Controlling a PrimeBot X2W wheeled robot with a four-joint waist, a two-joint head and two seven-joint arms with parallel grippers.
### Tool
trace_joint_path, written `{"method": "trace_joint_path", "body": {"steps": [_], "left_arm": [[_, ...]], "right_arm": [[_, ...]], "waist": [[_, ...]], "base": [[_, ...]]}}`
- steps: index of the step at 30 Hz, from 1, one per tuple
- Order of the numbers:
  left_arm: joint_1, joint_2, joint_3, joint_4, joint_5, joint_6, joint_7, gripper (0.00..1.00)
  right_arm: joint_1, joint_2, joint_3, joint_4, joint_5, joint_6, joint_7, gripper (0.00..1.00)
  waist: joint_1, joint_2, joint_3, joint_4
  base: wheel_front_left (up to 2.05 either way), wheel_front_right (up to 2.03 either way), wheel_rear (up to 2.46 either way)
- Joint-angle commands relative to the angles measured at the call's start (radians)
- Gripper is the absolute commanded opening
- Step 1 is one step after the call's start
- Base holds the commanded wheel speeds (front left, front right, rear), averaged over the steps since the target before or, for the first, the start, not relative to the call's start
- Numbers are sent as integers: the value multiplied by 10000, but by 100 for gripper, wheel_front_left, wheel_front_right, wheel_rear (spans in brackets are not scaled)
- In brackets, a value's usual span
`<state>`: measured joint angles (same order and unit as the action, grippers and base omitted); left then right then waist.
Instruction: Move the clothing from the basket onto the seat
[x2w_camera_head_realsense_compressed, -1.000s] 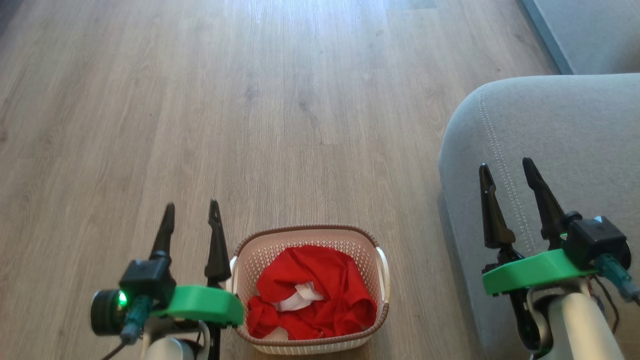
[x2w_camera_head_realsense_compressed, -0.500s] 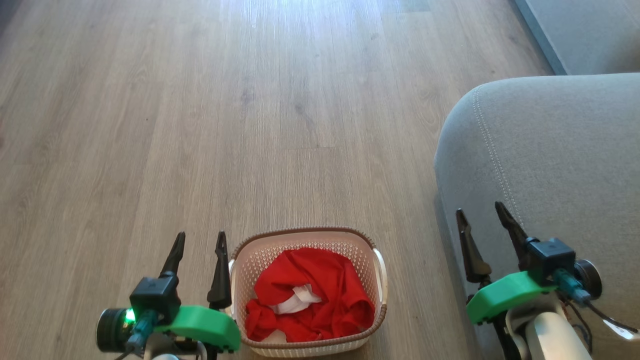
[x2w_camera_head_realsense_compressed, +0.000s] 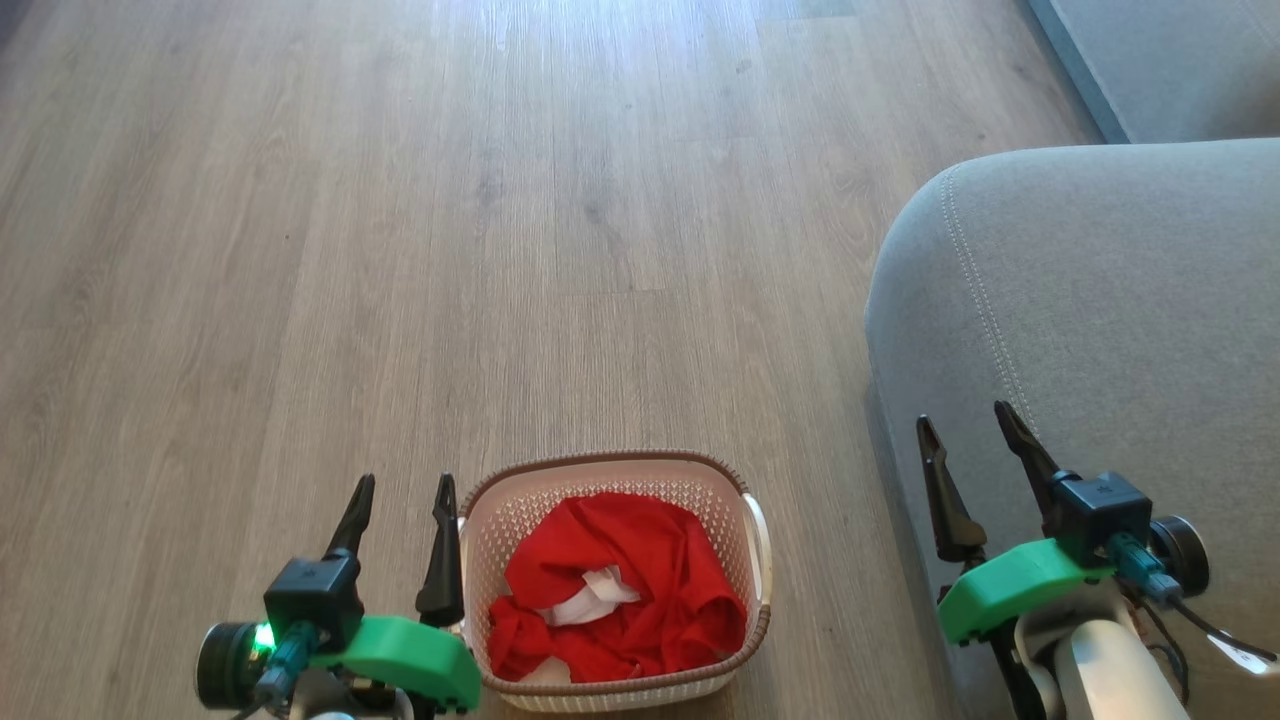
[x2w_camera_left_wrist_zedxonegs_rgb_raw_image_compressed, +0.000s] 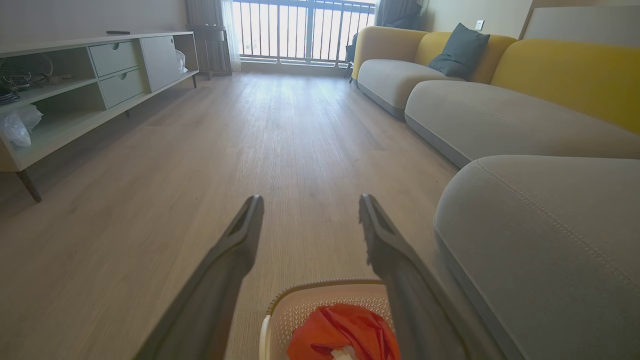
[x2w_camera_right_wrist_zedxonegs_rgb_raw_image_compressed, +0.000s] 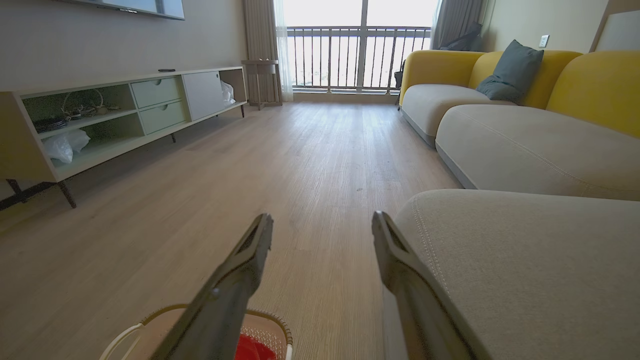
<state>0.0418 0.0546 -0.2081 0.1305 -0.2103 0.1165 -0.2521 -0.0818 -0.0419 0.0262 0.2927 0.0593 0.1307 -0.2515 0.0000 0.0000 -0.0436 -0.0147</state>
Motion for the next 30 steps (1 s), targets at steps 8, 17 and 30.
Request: {"method": "trace_joint_path", "body": {"steps": [8, 17, 30], "left_arm": [[-417, -43, 351, -307, -12, -59, -97, 100], [-934, -43, 179, -168, 105, -146, -97, 100], [-4119, -43, -245, 2125, 920, -686, -97, 100]], "right_arm": [[-599, -83, 120, -355, -96, 0, -103, 100], [-930, -83, -298, -1364, -58, 0, -103, 100], [-2291, -83, -843, -4053, 299, 0, -103, 100]], "waist": [[0, 0, 156, -183], [0, 0, 1596, -713], [0, 0, 5596, -1185]], "base": [[0, 0, 0], [0, 0, 0], [0, 0, 0]]}}
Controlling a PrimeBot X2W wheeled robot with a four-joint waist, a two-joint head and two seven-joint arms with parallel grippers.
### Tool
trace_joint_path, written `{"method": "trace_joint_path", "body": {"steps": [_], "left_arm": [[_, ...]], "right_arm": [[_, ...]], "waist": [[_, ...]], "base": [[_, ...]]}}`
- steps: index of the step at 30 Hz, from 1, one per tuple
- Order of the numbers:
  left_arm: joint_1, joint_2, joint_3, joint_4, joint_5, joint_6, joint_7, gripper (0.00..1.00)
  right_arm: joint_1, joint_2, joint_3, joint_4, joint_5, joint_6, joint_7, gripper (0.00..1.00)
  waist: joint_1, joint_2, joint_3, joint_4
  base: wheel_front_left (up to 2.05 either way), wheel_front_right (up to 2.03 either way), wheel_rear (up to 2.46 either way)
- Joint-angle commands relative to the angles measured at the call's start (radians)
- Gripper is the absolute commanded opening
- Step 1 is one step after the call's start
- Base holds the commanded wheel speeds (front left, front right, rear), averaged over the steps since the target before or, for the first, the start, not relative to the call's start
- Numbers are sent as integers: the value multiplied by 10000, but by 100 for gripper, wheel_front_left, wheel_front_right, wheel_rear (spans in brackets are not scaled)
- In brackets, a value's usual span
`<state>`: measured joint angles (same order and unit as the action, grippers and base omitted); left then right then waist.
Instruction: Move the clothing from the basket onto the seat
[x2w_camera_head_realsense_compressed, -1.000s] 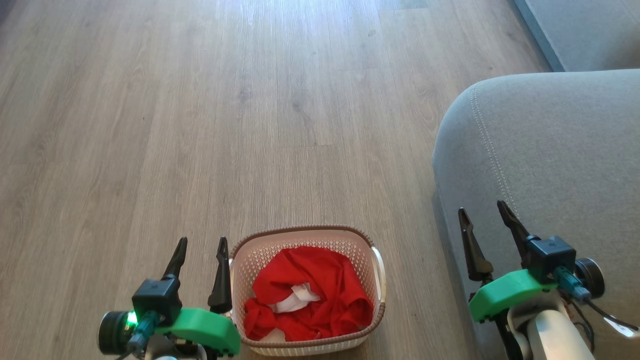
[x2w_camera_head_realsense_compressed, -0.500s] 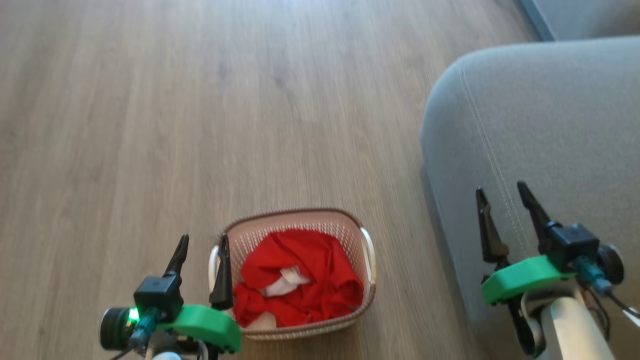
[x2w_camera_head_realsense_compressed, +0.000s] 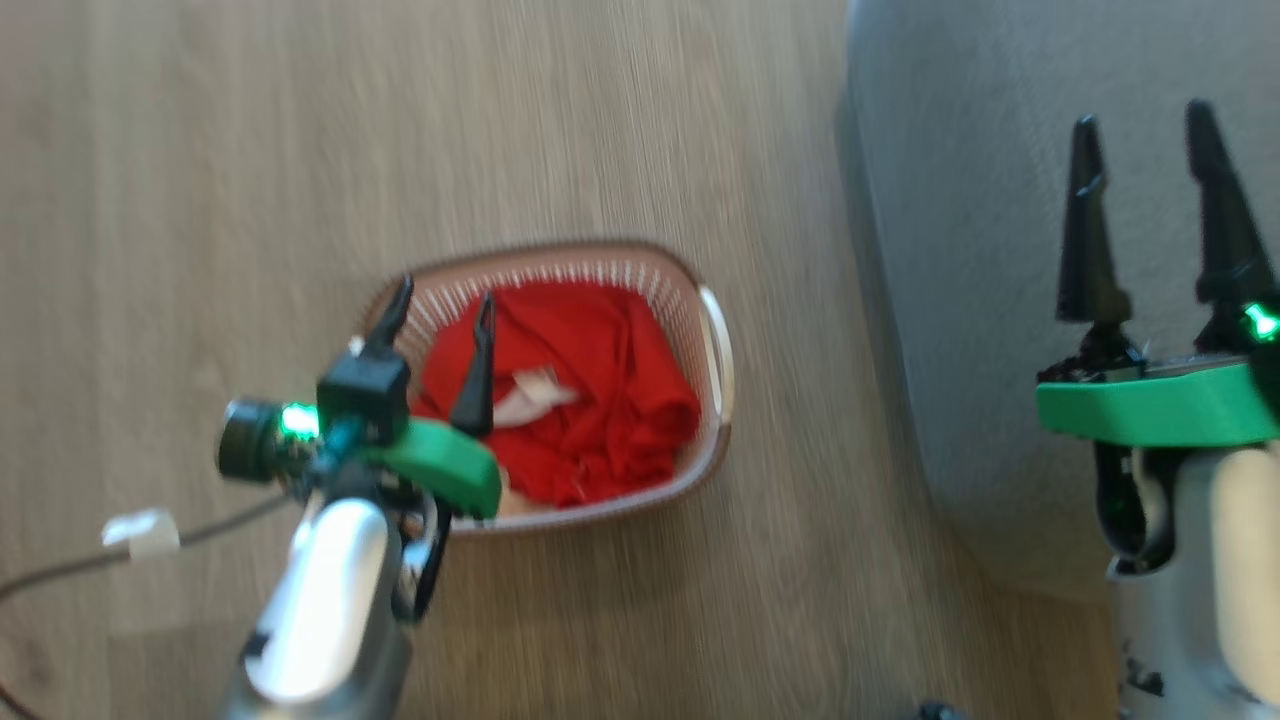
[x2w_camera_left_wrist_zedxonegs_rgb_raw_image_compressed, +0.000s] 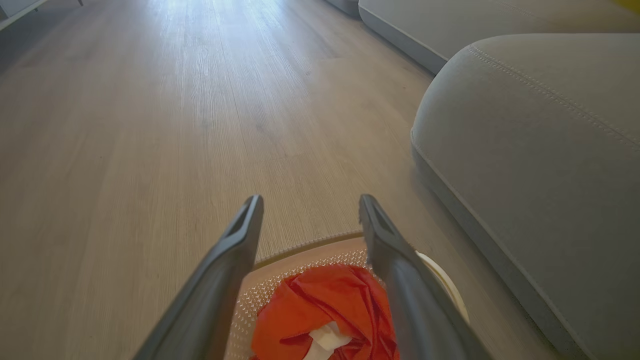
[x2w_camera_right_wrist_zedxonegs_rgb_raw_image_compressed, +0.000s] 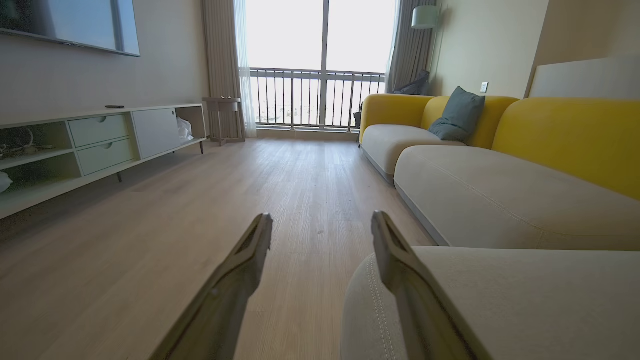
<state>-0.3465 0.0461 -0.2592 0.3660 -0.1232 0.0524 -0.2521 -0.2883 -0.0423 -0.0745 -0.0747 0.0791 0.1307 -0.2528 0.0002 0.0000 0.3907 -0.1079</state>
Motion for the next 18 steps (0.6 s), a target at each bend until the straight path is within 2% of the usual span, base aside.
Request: {"method": "trace_joint_path", "body": {"steps": [1, 7, 13, 15, 18], "left_arm": [[-488, 41, 317, -77, -27, -55, -97, 100], [-1934, 45, 236, 1429, 757, -227, -97, 100], [-3462, 111, 291, 3610, 921, -458, -97, 100], [-3964, 293, -64, 4039, 1282, -682, -97, 100], [-4404, 499, -345, 4567, 1578, -727, -97, 100]], "right_arm": [[-279, -80, 146, -538, 211, 0, -90, 100], [-405, -80, 223, -1314, 206, 0, -90, 100], [-406, -79, 189, -1759, 327, 0, -90, 100], [-464, -79, 194, -1973, 602, 0, -90, 100], [-502, -79, 262, -2160, 657, 0, -90, 100]], "waist": [[-2, 0, 1523, -289], [-2, 0, 3098, -495], [-2, 0, 4354, -707], [-2, 0, 4769, -777], [-2, 0, 5095, -868]], "base": [[0, 0, 0], [0, 0, 0], [0, 0, 0], [0, 0, 0], [0, 0, 0]]}}
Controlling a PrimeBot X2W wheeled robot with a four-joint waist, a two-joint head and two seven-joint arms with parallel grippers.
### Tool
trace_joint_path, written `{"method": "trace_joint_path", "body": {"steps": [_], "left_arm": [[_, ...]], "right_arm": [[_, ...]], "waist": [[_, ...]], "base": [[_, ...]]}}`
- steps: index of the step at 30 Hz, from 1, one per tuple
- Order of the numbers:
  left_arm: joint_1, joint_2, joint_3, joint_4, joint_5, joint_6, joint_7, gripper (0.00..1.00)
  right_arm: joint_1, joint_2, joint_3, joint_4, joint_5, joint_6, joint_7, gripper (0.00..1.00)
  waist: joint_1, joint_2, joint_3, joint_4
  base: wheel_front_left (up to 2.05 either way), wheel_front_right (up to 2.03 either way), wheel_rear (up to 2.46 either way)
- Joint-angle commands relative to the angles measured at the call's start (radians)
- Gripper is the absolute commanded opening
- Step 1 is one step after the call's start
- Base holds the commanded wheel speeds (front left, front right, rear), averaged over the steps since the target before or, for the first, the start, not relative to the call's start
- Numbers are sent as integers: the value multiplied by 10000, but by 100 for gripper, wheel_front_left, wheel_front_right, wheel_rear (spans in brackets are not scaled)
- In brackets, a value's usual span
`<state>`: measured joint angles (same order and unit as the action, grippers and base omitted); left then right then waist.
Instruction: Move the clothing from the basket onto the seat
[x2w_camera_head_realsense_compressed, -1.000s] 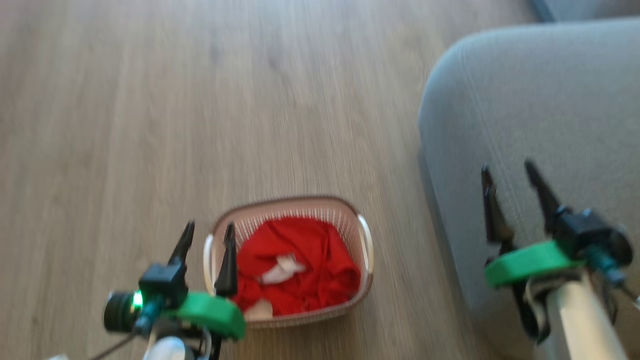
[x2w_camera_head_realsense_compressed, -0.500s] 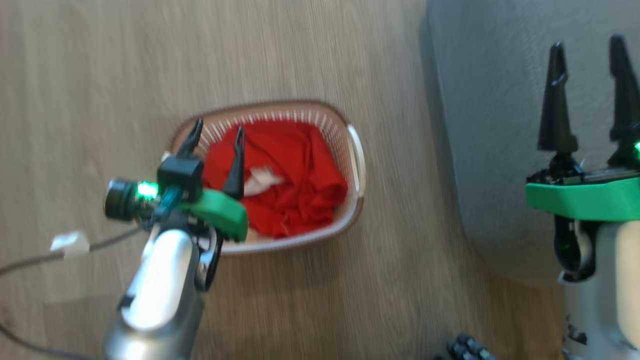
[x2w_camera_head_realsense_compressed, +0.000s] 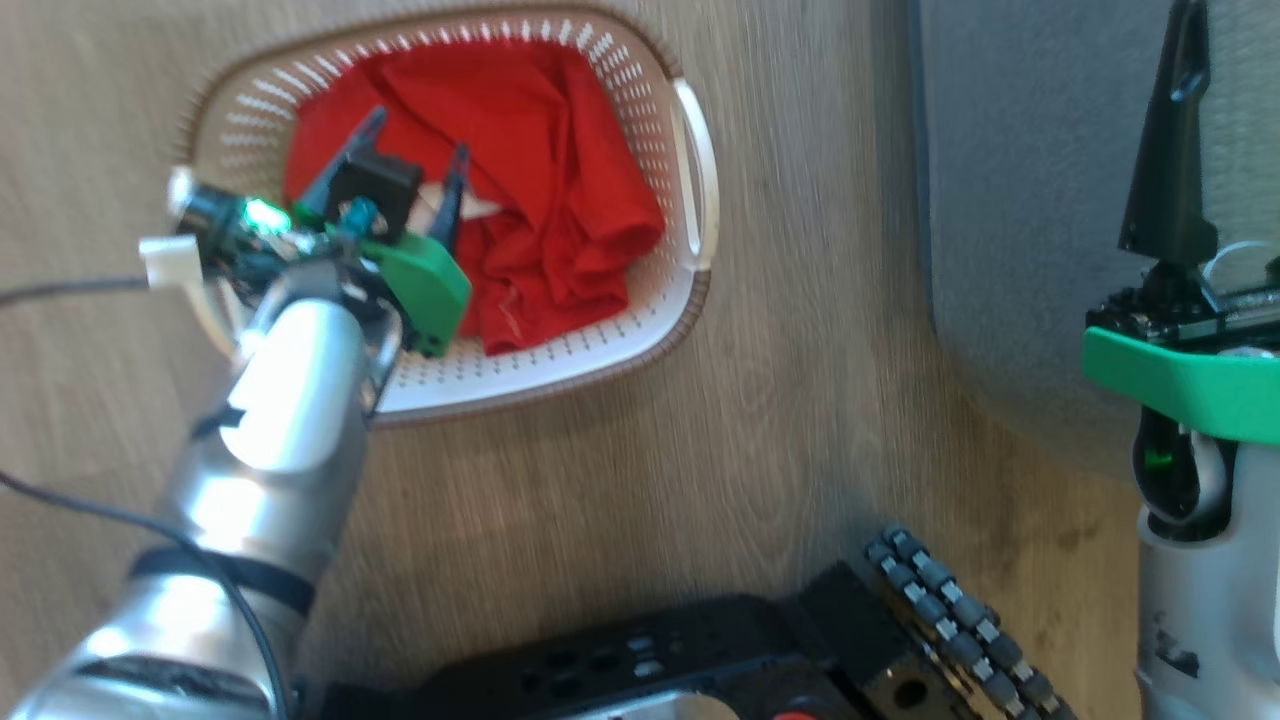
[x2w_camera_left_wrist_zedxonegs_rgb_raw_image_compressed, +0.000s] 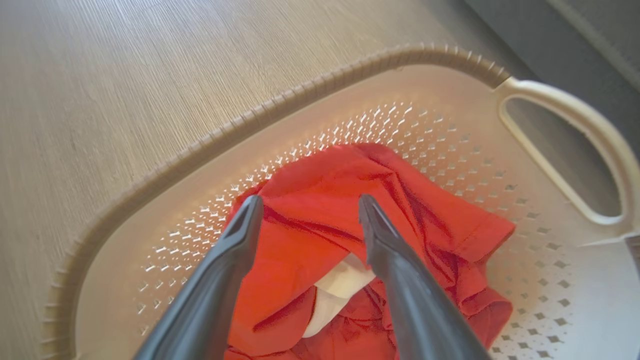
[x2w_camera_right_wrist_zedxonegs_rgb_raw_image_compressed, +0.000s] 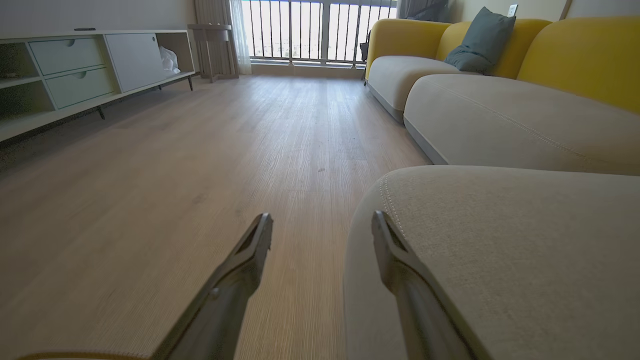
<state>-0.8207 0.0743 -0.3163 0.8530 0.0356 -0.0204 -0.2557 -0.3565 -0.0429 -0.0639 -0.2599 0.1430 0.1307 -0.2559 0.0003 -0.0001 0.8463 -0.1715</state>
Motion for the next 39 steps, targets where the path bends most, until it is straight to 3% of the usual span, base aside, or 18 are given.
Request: {"method": "trace_joint_path", "body": {"steps": [1, 4, 16, 23, 32, 34, 35, 36, 39], "left_arm": [[-117, 376, 64, 245, 152, 21, -61, 100], [-561, 423, 45, 707, 127, 59, -61, 100], [-2250, 15, 1716, 2838, -1865, 113, -61, 100], [-2900, -78, 1328, 4141, -1696, 125, 422, 100], [-3140, 92, 264, 4355, -832, 287, 1683, 100], [-3178, 94, 63, 4364, -655, 489, 1872, 100], [-3185, 91, -42, 4367, -567, 572, 1996, 71], [-3194, 97, -133, 4369, -497, 617, 2100, 0], [-3159, 132, -275, 4373, -436, 613, 2499, 0]], "right_arm": [[142, -74, 235, -438, 21, 0, -59, 100], [99, -74, 277, -577, 41, 0, -59, 100], [644, -74, 952, -1227, 258, 0, -59, 100], [798, -74, 1209, -1361, 151, 0, -59, 100], [1057, -74, 1254, -1543, 226, 0, -59, 100], [1131, -74, 1287, -1586, 240, 0, -59, 100], [1169, -74, 1297, -1608, 244, 0, -59, 100], [1202, -74, 1306, -1630, 245, 0, -59, 100], [1260, -74, 1298, -1688, 262, 0, -59, 100]], "waist": [[-3, 1, 843, -344], [-3, 1, 1095, -405], [-3, 1, 1684, -612], [-3, 1, 1716, -713], [-3, 1, 1776, -942], [-3, 1, 1792, -970], [-3, 1, 1800, -982], [-3, 1, 1813, -998], [-3, 1, 1845, -1032]], "base": [[0, 0, 0], [0, 0, 0], [0, 0, 0], [0, 0, 0], [0, 0, 0], [0, 0, 0], [0, 0, 0], [0, 0, 0], [0, 0, 0]]}}
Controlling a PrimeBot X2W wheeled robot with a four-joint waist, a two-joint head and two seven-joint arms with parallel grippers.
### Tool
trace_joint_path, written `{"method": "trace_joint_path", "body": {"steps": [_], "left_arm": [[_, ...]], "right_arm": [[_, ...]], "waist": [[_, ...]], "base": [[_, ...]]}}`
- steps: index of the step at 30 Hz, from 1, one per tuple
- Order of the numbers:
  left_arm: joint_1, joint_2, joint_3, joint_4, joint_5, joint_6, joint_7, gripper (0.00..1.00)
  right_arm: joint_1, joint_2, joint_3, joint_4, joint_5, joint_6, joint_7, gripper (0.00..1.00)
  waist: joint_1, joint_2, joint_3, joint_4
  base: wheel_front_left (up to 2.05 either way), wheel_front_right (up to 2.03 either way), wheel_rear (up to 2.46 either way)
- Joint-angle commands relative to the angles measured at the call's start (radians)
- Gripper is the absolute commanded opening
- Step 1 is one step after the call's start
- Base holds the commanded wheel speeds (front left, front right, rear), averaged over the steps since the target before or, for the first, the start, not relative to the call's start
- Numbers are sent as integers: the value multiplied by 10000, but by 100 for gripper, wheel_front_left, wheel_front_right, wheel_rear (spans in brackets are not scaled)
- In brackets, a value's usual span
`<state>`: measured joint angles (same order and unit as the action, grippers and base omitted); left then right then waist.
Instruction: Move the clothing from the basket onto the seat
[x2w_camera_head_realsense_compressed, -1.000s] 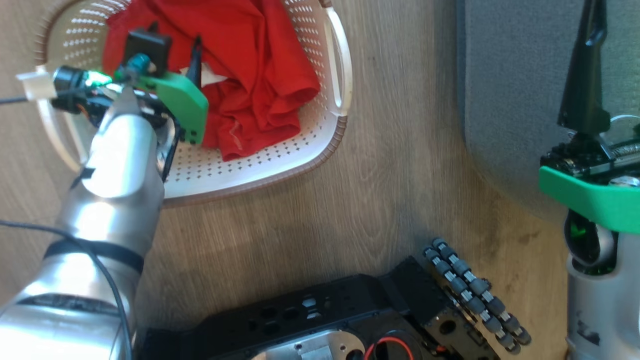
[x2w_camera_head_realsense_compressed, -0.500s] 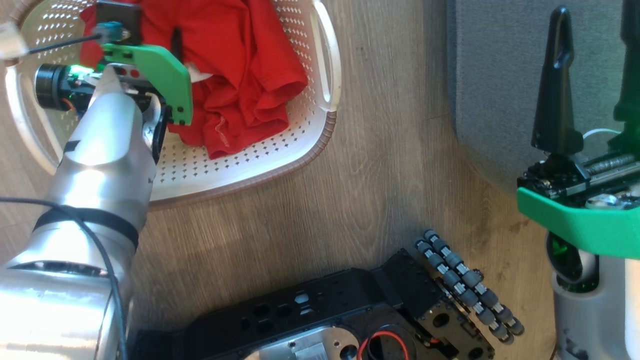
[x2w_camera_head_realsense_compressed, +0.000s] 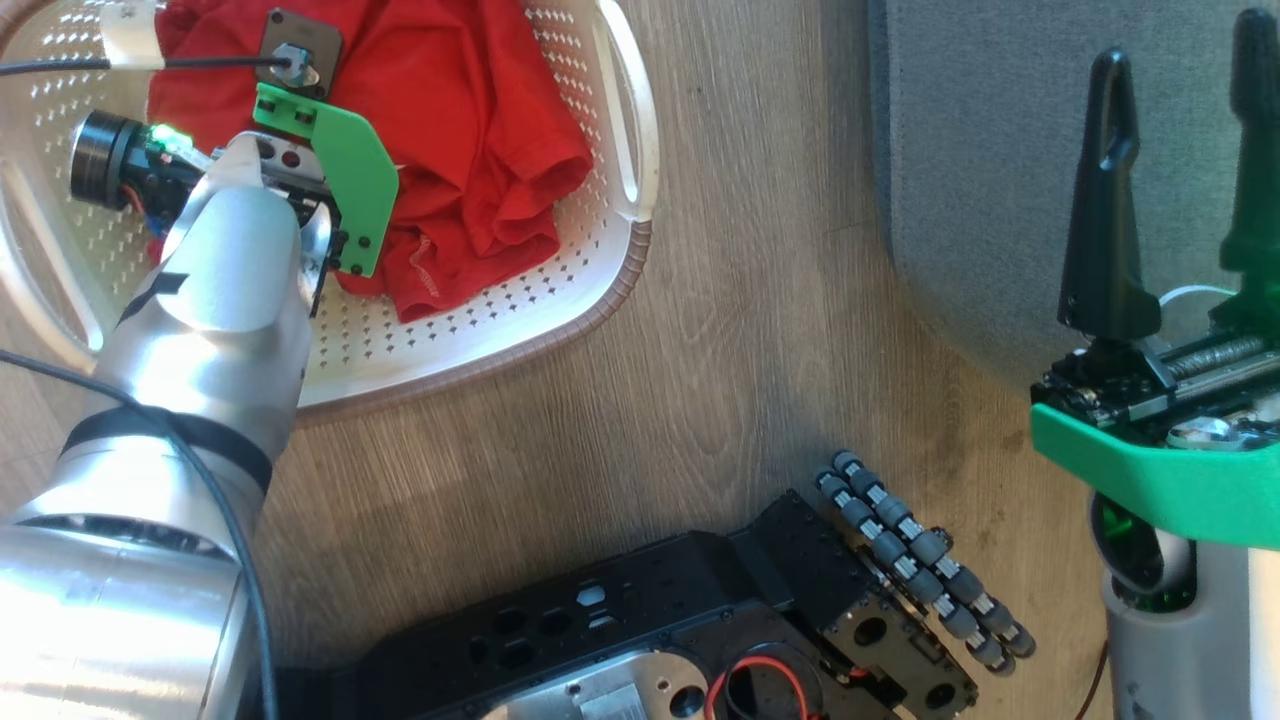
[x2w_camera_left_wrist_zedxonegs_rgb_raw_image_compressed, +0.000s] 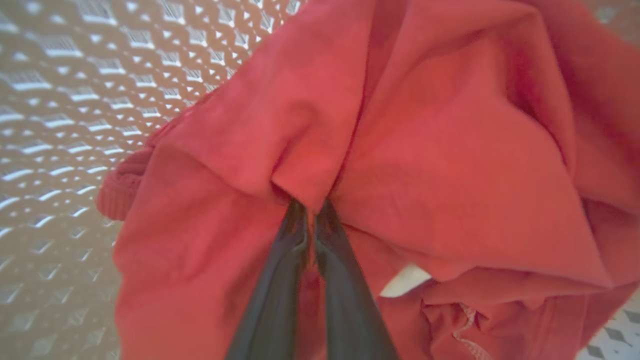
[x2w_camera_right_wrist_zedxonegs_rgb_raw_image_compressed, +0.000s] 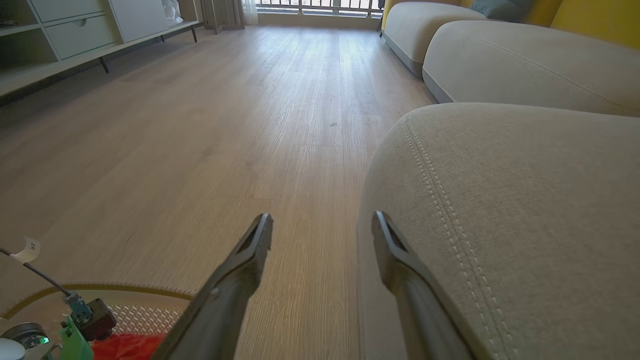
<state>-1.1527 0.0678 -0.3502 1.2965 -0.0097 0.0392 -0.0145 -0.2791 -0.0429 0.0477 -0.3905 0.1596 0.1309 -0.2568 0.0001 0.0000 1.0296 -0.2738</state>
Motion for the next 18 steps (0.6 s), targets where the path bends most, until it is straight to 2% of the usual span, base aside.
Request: {"method": "trace_joint_path", "body": {"steps": [1, 18], "left_arm": [[160, 204, 53, -61, 0, 12, 147, 0], [227, 428, -45, -58, -352, -52, -251, 0]], "right_arm": [[491, -74, 171, -398, 104, -2, -49, 100], [-317, -74, 230, -51, 9, -2, -49, 100]], "waist": [[-1, 0, 24, -13], [-1, 0, -388, 0]], "base": [[0, 0, 0], [0, 0, 0]]}}
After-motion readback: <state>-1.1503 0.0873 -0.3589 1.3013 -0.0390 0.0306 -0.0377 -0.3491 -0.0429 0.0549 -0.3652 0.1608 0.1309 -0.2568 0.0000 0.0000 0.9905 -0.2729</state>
